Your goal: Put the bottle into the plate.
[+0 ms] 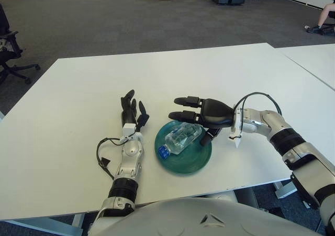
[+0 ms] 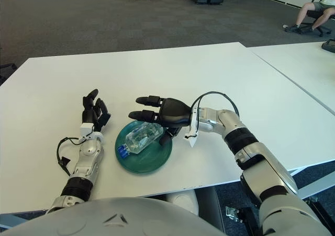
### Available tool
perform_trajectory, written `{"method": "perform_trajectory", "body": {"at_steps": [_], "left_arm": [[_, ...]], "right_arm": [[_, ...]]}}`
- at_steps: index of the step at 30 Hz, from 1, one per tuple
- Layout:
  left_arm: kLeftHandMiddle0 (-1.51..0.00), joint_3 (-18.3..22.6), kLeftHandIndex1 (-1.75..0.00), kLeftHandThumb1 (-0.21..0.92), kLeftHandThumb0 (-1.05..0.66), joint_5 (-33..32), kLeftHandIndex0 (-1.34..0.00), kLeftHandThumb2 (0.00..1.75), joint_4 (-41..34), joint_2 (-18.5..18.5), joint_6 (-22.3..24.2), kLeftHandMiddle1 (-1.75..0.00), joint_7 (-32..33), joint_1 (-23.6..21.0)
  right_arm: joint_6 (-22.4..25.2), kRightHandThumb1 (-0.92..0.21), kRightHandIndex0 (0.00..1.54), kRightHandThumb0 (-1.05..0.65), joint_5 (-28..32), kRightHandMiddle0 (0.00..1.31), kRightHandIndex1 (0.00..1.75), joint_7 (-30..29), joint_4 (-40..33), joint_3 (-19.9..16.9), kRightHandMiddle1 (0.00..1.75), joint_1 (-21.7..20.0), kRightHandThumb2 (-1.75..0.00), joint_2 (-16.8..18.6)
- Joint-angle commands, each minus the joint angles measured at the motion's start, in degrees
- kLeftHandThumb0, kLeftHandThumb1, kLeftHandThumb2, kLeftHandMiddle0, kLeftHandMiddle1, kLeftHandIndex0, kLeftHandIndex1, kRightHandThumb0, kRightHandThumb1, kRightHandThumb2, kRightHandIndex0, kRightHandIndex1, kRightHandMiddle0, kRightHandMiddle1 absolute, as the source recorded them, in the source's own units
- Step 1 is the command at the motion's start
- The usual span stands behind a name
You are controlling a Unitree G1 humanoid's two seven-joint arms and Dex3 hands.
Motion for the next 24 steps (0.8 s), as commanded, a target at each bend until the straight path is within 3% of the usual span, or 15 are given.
{"method": "perform_trajectory", "body": {"at_steps": [1,8,13,17,24], "left_arm": [[-0.36,0.2,-0.84,0.92,-0.77,0.2,0.00,0.81,-0.7,0.2,-0.2,0.00,-0.2,-0.5],[-0.36,0.3,-0.84,0.92,-0.78,0.1,0.00,0.80,-0.6,0.3,-0.1,-0.01,-0.2,-0.5],[-0.37,0.3,-0.84,0.92,-0.78,0.3,0.00,0.81,-0.1,0.7,-0.2,-0.01,-0.3,-0.7],[-0.38,0.4,-0.86,0.92,-0.78,0.2,0.00,0.82,0.4,1.0,-0.4,-0.01,-0.3,-0.8],[-0.38,0.6,-0.88,0.92,-0.79,0.2,0.00,0.82,0.5,1.0,-0.6,-0.01,-0.4,-1.0]], "right_arm": [[0.9,-0.92,0.00,-1.05,1.3,0.00,0.00,0.8,-0.8,-0.3,0.00,-0.1,-0.68,-0.5],[1.3,-0.92,0.00,-1.05,3.4,0.00,0.00,2.3,-0.9,-0.9,0.00,-0.4,-0.68,-0.5],[0.7,-0.92,0.00,-1.05,8.6,0.00,0.00,1.8,4.3,-3.3,0.00,-4.3,-0.69,0.9],[-1.2,-0.92,0.00,-1.05,15.3,0.00,0.00,0.4,11.1,-6.3,0.00,-10.1,-0.68,3.8],[1.4,-0.92,0.00,-1.05,29.4,0.03,0.00,7.4,9.1,-10.5,0.02,-9.4,-0.67,5.5]]}}
